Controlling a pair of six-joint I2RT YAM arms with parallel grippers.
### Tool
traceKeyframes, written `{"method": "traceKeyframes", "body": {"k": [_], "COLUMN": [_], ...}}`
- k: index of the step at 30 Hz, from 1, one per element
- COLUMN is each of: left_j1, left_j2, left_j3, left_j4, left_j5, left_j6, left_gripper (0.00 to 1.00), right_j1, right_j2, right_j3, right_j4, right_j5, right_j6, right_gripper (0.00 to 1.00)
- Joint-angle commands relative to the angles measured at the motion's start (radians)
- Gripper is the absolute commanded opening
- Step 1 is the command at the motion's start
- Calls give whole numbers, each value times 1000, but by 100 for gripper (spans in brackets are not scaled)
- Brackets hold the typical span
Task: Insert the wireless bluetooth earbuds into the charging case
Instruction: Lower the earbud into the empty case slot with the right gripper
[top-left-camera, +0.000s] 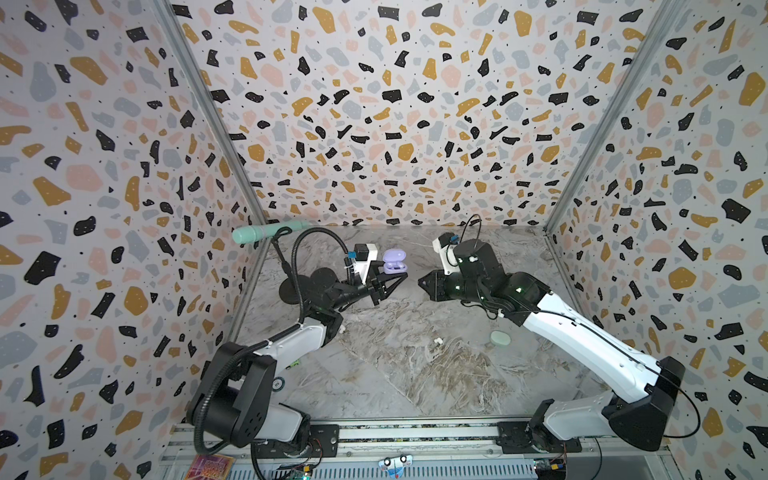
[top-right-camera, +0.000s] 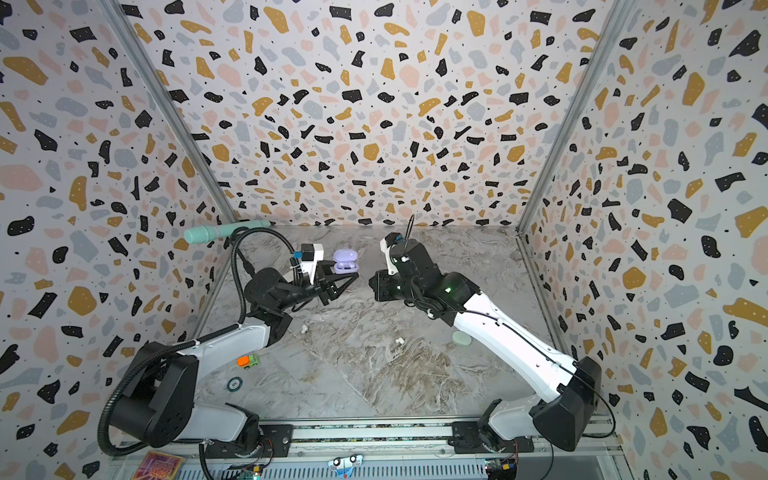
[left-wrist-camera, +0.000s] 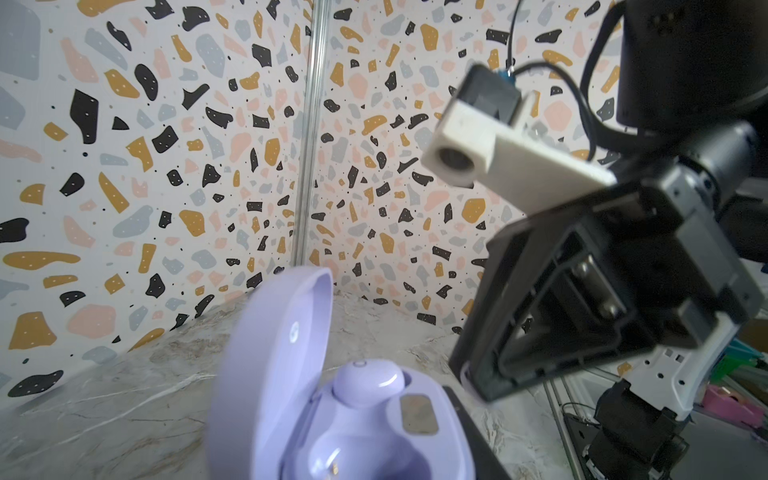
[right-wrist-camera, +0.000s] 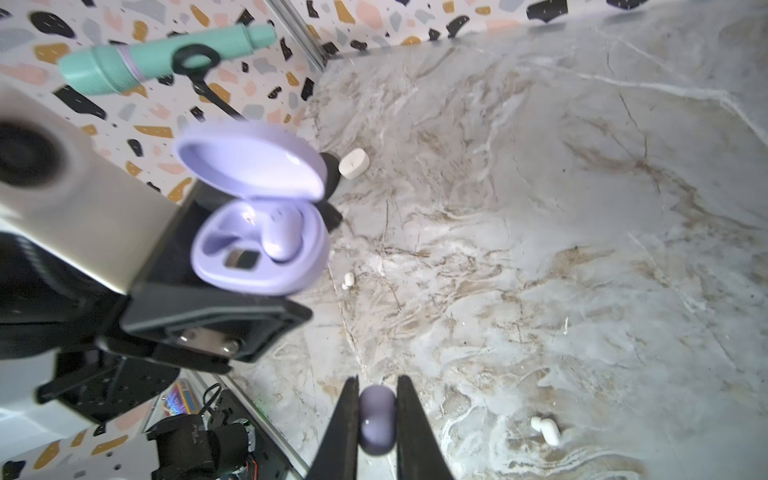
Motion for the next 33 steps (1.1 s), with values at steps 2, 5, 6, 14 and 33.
{"method": "traceKeyframes", "body": {"k": [2,5,6,14,33], "left_j1": [-32,-50,-55,-67,-72], "left_j2": [-66,-101,-111,-153,-204], "left_j3": [-27,-46,-48,-48,-44], "left_j4": [-54,-60,-70,-97,-122], "left_j5": [-33,-44,-49,-56,-52], "left_j6": [101,114,125,161,182], "left_gripper": [29,29,29,29,29], "right_j1": [-4,-3,-2,47,60], "right_j2": [-39,-44,-44,-20,48], "right_j3": [72,67,59,31,23], "right_j4": [61,122,146,260,305], "right_j5": [-105,-171,-195,-262,-276], "right_j6": [-12,15,27,72,105], "right_gripper": [7,6,6,6,6]}}
